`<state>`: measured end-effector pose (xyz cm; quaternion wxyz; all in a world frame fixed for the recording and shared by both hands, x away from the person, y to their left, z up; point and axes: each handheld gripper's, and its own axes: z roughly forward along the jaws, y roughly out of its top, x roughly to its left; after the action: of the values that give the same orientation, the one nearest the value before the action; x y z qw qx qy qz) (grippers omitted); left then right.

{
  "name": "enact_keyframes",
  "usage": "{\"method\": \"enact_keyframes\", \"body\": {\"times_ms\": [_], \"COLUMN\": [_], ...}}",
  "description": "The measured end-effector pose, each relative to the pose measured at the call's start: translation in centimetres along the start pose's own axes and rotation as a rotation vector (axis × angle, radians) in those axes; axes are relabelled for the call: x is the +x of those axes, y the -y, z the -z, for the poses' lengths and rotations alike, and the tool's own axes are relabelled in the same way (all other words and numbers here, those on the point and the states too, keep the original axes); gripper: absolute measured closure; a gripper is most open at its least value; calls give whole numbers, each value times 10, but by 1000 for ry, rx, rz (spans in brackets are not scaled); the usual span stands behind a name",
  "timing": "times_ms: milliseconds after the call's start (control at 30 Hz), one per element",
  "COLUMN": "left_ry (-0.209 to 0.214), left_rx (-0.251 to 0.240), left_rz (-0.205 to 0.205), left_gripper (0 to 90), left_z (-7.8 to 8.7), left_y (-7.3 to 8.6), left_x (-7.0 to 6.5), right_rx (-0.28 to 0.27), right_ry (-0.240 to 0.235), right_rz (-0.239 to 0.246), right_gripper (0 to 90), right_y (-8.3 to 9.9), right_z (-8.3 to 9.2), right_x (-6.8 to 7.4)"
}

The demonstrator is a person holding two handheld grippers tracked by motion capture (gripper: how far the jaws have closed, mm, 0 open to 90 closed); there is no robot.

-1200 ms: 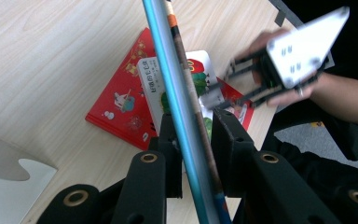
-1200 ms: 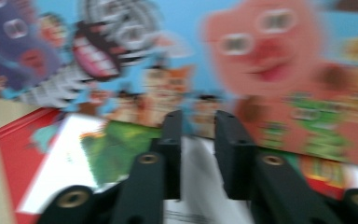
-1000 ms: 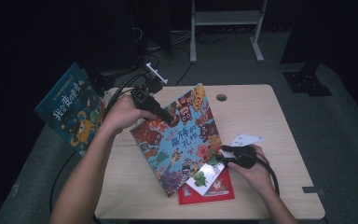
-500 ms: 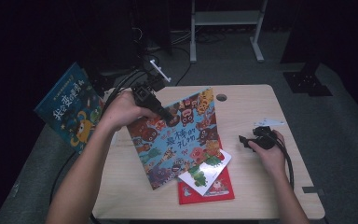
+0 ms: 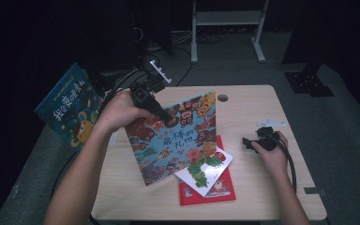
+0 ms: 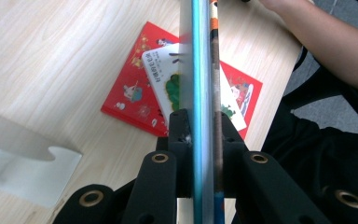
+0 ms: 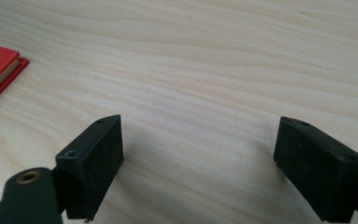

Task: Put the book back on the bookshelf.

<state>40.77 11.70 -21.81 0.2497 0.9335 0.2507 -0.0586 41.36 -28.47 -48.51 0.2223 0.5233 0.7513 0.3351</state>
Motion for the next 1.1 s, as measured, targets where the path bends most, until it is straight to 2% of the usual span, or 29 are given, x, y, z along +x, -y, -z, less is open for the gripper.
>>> {"method": "enact_keyframes", "body": {"times_ms": [167, 333, 467, 500, 800, 1100], "left_ry": [-21, -14, -30, -32, -65, -96], "left_rx": [-9, -35, -55, -65, -100, -120], "left_rz": [-3, 12, 13, 29, 80, 119], "left_gripper": [807, 807, 807, 806, 806, 806], "left_z": [9, 21, 29, 34, 62, 79], "left_y": [10, 24, 35, 42, 79, 113], "left_x": [0, 4, 3, 4, 10, 15], "right_rx": [0, 0, 0, -1, 1, -2], "right_ry": [0, 0, 0, 0, 1, 7], "right_rz": [1, 0, 1, 0, 0, -2], "right_gripper": [146, 146, 145, 146, 145, 146], "right_y": [0, 0, 0, 0, 0, 0], "right_z": [0, 0, 0, 0, 0, 0], "right_x": [0, 0, 0, 0, 0, -1]}}
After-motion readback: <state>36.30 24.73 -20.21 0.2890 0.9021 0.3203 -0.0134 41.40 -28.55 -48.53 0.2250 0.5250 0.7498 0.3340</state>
